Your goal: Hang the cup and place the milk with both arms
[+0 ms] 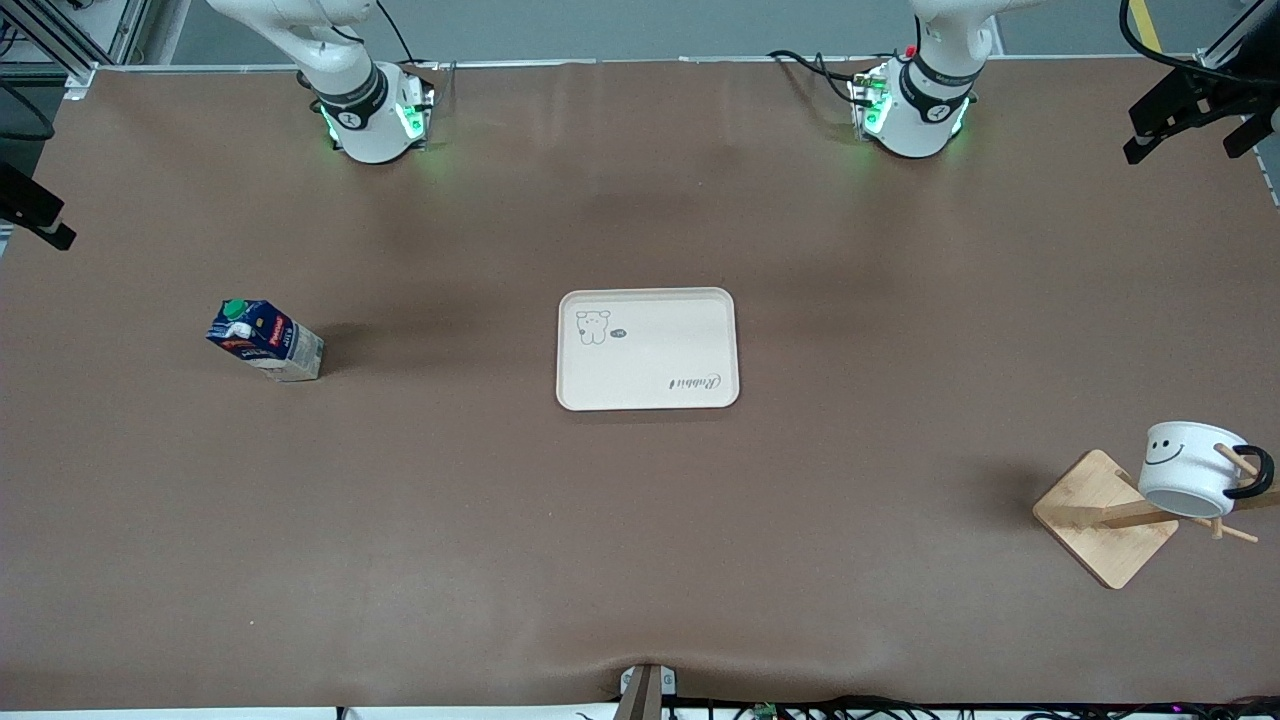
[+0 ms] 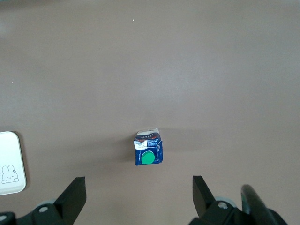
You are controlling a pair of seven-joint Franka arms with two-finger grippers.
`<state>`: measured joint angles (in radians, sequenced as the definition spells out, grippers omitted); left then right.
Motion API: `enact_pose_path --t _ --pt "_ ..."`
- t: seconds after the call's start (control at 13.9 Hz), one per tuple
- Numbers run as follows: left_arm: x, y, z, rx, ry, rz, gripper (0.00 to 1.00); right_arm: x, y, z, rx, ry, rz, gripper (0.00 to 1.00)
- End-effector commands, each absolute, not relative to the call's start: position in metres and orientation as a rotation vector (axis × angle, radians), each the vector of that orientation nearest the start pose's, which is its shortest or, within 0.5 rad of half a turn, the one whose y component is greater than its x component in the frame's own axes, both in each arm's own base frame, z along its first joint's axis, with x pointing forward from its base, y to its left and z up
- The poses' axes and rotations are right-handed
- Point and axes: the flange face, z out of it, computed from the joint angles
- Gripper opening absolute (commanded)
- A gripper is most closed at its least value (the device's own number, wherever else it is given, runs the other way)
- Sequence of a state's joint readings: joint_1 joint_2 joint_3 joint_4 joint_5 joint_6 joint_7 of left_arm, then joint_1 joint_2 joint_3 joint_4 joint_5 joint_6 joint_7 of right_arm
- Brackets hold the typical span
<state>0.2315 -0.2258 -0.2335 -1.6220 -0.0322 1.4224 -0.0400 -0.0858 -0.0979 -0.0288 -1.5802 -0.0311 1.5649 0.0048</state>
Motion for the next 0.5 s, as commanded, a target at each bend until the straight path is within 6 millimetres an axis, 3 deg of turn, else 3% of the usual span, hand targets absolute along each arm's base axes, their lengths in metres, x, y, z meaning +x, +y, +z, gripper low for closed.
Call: enact_pose_path --t 0.0,0.43 --pt "0.4633 -0.0224 0.7111 -3.133 -0.048 -0.043 1.00 0.5211 -0.0659 0.6752 -3.186 0.206 -0.116 1.00" --pt "0.4611 -0.0239 0.7104 -3.131 -0.060 -0.022 1.00 0.5229 -0.0612 0.6707 -3.187 0.191 -0.102 1.00"
